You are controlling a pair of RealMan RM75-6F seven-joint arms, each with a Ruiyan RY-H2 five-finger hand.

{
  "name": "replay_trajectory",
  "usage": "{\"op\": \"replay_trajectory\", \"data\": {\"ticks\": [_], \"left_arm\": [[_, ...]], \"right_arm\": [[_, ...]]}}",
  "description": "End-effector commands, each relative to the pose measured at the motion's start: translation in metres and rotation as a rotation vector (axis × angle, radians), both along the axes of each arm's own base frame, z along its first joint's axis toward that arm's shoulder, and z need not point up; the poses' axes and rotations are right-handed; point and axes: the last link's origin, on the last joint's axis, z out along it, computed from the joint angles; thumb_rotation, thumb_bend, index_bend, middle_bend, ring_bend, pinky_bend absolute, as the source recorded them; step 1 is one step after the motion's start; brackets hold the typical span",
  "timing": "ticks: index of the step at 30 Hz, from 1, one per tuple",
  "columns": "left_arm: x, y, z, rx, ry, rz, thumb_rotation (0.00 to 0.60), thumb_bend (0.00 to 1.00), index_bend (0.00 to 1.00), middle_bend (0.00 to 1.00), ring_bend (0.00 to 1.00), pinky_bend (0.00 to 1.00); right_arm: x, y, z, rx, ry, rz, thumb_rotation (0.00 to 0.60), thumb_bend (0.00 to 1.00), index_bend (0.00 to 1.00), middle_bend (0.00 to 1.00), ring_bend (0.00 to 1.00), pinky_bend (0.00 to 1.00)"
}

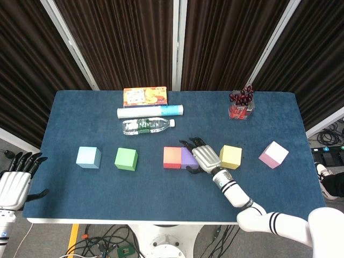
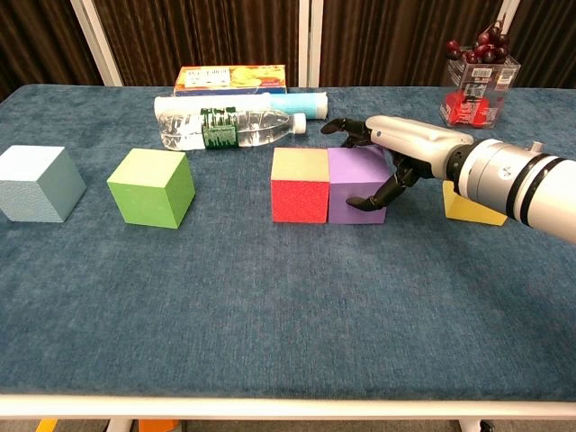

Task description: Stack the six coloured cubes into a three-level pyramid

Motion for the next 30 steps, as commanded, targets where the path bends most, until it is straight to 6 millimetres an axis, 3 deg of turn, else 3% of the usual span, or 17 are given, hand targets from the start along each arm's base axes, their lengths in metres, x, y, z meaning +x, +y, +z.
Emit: {"op": "replay_trajectory", "data": {"ticks": [1,6,9,13,19,23,30], "left_arm": [[0.001,0.000,0.000,0.000,0.001,-0.003,0.600,0.00,0.19,0.13,0.05,0.00],[0.003,0.002,0.000,-0.007,0.011,-0.017,0.600,0.00,0.19,0.13,0.05,0.00],[0.007,0.007,0.000,-0.019,0.022,-0.037,0.600,0.00,0.19,0.13,0.05,0.00],[0.018,0.020,-0.001,-0.057,0.009,-0.090,0.600,0.00,0.19,0.13,0.05,0.00],[0.047,0.056,-0.007,-0.163,-0.042,-0.206,0.600,0.00,0.19,0.13,0.05,0.00],[0.072,0.082,-0.024,-0.265,-0.038,-0.275,0.600,0.00,0.19,0.13,0.05,0.00],[0.096,0.121,-0.063,-0.396,0.042,-0.304,0.600,0.00,0.19,0.13,0.05,0.00]], "right_arm": [[-0.001,0.001,0.001,0.004,0.003,0.001,0.600,0.22,0.00,0.13,0.00,0.00],[-0.001,0.005,0.007,0.001,-0.011,0.003,0.600,0.22,0.00,0.08,0.00,0.00],[0.001,0.007,0.021,-0.018,-0.027,0.012,0.600,0.22,0.00,0.04,0.00,0.00],[0.002,0.008,0.055,-0.080,-0.045,0.033,0.600,0.21,0.00,0.03,0.00,0.00],[-0.006,0.007,0.122,-0.213,-0.039,0.031,0.600,0.21,0.00,0.04,0.00,0.00],[-0.017,0.007,0.158,-0.279,-0.013,0.001,0.600,0.21,0.00,0.05,0.00,0.00],[-0.039,0.010,0.195,-0.346,0.009,-0.056,0.600,0.21,0.00,0.06,0.00,0.00]]}}
